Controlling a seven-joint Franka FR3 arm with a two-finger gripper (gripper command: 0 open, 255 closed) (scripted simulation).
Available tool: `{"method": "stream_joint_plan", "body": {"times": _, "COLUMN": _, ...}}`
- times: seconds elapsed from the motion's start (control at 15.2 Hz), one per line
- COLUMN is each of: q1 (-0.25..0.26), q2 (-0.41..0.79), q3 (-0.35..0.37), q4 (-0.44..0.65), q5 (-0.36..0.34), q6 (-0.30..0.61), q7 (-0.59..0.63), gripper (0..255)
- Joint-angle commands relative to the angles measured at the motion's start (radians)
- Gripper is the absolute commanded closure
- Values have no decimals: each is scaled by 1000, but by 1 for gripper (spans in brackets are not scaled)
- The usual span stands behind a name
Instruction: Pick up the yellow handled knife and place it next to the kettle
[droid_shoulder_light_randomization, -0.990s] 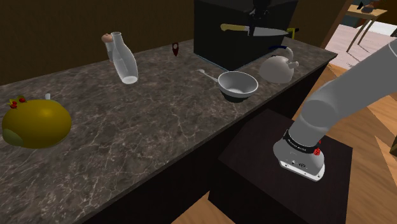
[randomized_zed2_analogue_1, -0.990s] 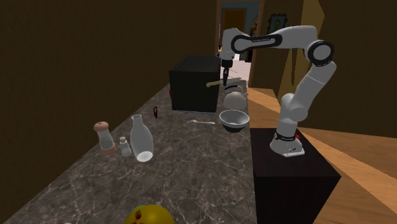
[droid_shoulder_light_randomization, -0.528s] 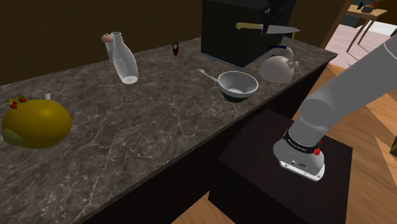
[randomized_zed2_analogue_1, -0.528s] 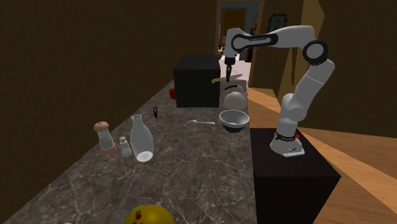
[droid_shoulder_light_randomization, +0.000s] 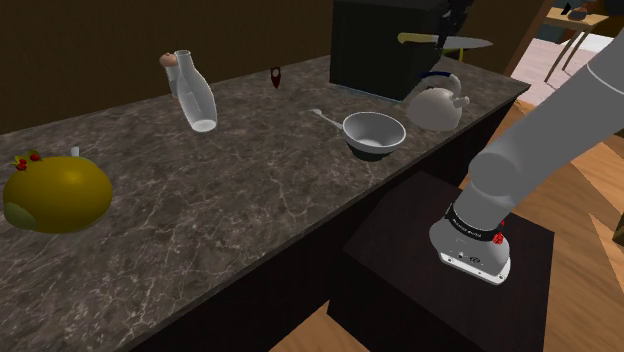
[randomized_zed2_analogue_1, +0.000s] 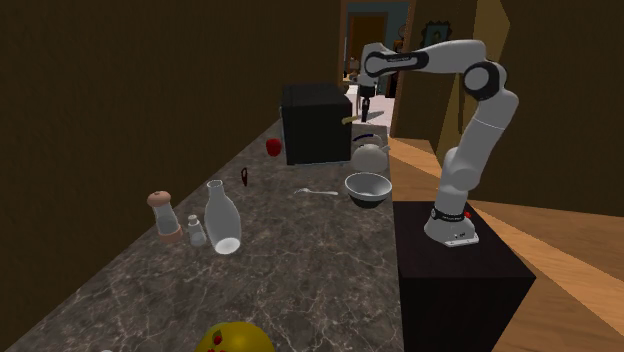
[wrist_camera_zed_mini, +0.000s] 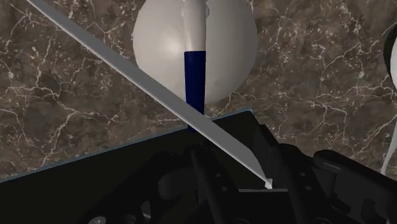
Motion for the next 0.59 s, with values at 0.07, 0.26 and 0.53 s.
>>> {"method": "stream_joint_plan", "body": {"times": 0.07, "q1": -25, "q2": 68, "q3": -58, "q4": 71, "q5": 22, "q6": -1, "q7": -86, "gripper": 255}}
{"method": "stream_joint_plan", "body": {"times": 0.26, "q1": -53, "q2": 145, "q3": -113, "q4": 147, "q5": 58, "q6": -9, "q7": -178, "gripper": 255}}
{"method": "stream_joint_plan", "body": {"times": 0.53, "q1": -107, "q2": 269, "q3": -178, "q4": 270, "q5": 132, "q6": -31, "q7": -306, "gripper": 255}}
